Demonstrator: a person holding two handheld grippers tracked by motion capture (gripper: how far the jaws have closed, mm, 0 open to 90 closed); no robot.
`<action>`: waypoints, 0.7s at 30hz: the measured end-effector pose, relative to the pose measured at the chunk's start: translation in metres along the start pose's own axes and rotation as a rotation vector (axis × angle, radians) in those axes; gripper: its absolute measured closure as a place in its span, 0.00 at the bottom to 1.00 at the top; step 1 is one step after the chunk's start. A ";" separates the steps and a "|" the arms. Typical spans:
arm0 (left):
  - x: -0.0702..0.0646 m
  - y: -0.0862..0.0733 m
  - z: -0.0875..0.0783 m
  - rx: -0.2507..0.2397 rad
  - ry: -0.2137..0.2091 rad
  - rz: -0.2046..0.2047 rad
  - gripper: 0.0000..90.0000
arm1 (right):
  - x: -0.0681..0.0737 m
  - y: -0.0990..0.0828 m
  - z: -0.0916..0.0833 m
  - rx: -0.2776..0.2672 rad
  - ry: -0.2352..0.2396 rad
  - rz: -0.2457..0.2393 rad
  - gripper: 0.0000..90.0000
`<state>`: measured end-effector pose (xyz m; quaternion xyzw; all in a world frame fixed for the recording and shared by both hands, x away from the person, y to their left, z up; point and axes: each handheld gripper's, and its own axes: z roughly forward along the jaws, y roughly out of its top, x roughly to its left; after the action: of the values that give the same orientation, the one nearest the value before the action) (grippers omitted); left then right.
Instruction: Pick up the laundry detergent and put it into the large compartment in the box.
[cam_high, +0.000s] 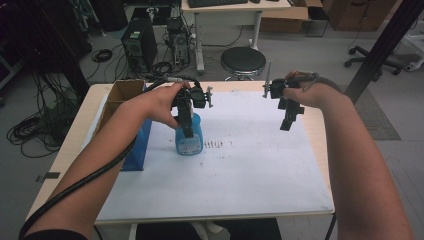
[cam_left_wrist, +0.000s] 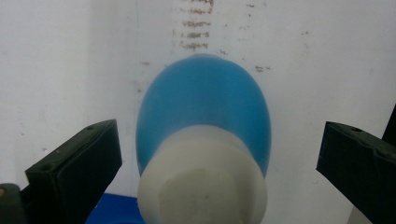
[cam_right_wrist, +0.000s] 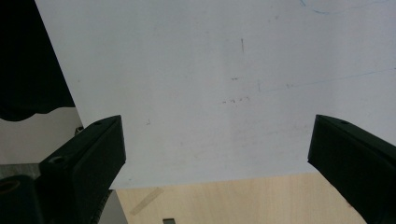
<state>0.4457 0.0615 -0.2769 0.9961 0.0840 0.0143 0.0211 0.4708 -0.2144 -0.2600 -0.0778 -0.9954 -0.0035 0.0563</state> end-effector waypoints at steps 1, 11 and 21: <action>0.000 0.000 0.000 0.000 0.000 0.000 0.00 | 0.000 0.000 0.000 0.000 0.000 0.000 0.04; 0.001 -0.001 0.007 -0.006 0.007 -0.003 0.00 | -0.001 -0.001 0.003 -0.001 0.003 0.000 0.04; 0.002 -0.004 0.011 -0.006 0.014 -0.006 0.00 | -0.002 -0.001 0.004 -0.007 0.006 0.001 0.04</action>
<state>0.4468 0.0655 -0.2882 0.9957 0.0872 0.0212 0.0237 0.4721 -0.2156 -0.2639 -0.0785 -0.9952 -0.0073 0.0588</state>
